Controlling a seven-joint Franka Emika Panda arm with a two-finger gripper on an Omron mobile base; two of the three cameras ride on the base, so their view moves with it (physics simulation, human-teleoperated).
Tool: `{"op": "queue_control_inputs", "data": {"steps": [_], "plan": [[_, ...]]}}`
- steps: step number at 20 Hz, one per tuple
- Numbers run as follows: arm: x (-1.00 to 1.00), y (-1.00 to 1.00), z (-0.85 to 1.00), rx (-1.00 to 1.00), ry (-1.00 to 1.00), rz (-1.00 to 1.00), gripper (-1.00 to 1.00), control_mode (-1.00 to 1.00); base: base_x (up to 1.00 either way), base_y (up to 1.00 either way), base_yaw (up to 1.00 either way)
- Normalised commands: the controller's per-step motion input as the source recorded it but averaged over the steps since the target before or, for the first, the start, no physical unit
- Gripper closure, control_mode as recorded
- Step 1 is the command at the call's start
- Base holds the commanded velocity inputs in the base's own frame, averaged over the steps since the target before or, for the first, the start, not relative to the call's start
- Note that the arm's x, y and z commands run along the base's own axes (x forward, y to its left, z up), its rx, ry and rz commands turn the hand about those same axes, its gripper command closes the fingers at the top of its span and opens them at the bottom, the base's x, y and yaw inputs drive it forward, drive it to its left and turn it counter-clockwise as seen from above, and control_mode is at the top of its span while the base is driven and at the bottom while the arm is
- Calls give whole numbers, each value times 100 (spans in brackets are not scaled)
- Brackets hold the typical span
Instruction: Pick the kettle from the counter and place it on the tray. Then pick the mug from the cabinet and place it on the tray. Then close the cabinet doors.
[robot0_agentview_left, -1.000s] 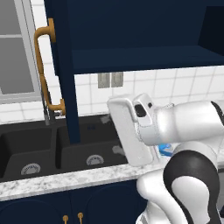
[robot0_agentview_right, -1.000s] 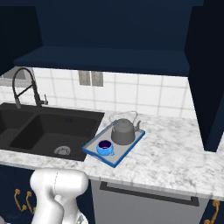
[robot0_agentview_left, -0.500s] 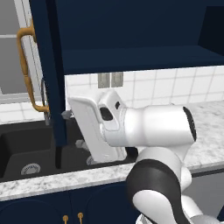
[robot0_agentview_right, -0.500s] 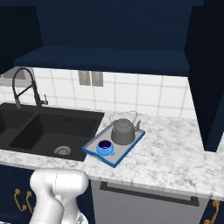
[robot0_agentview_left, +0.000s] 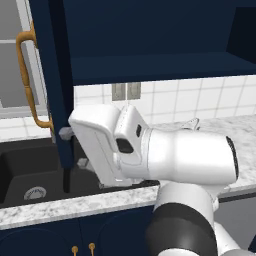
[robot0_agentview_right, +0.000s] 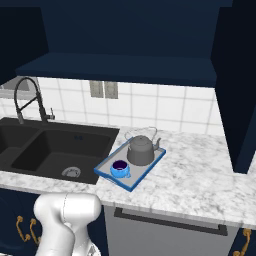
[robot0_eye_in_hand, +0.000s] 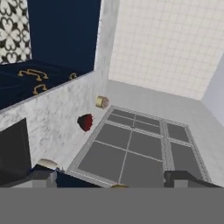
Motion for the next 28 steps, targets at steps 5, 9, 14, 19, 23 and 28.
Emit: {"op": "queue_control_inputs", "data": {"steps": [5, 9, 14, 19, 23, 28], "plan": [[-11, 49, 21, 0, 0, -1, -100, -100, 0, 0, 0], [14, 68, 17, 5, 5, -8, -100, -100, 0, 0, 0], [62, 44, -8, 6, 11, -16, -100, -100, 0, 0, 0], [64, -2, -27, 0, 23, -24, -100, -100, 0, 0, 0], [59, -15, -11, 0, 12, -14, -100, -100, 0, 0, 0], [42, -50, -1, 0, 5, -11, -100, -100, 0, 0, 0]]}}
